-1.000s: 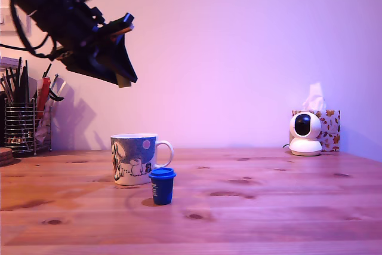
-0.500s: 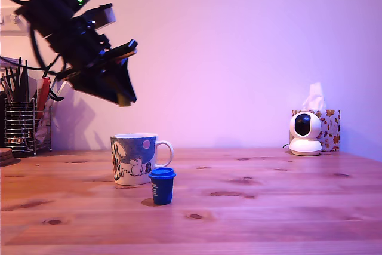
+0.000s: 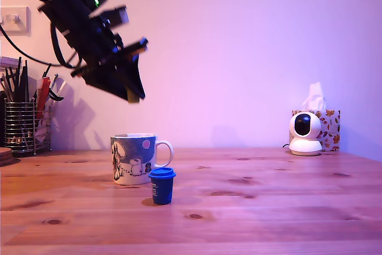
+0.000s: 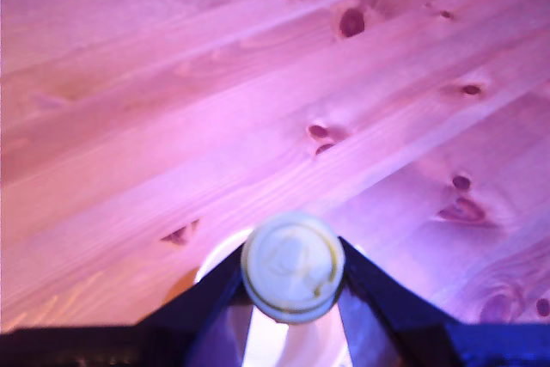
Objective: Pick up the coffee capsules on the table and drop them inside the coffee cup
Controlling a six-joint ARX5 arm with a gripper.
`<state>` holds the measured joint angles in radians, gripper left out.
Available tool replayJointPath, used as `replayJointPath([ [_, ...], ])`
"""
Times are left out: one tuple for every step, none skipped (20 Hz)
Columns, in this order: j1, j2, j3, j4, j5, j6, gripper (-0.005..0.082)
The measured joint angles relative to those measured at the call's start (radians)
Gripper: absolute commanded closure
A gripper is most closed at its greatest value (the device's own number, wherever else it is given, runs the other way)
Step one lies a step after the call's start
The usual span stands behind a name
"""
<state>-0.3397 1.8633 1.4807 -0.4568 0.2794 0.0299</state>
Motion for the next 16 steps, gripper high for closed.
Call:
replayJointPath([
  [0.000,0.011,0.003,-0.013,0.000,0.000,0.0574],
  [0.000,0.019,0.003,-0.024,0.000,0.000,0.0574],
  [0.000,0.024,0.003,-0.038,0.000,0.000,0.0574],
  [0.000,0.027,0.003,-0.055,0.000,0.007,0.0574],
  [0.000,0.027,0.003,-0.067,0.000,0.012,0.0574],
  [0.000,0.027,0.003,-0.072,-0.001,0.015,0.0574],
  [0.000,0.027,0.003,-0.077,-0.001,0.015,0.0574],
  [0.000,0.027,0.003,-0.077,-0.001,0.015,0.0574],
  [0.000,0.028,0.003,-0.076,-0.002,0.015,0.0574],
  [0.000,0.029,0.003,-0.076,-0.003,0.015,0.0574],
  [0.000,0.031,0.003,-0.079,-0.008,0.015,0.0574],
  [0.000,0.031,0.003,-0.089,-0.009,0.015,0.0572],
  [0.000,0.031,0.003,-0.096,-0.009,0.015,0.0566],
  [0.000,0.031,0.003,-0.098,-0.011,0.015,0.0564],
  [0.000,0.031,0.003,-0.097,-0.019,0.015,0.0539],
  [0.000,0.031,0.003,-0.098,-0.030,0.015,0.0482],
])
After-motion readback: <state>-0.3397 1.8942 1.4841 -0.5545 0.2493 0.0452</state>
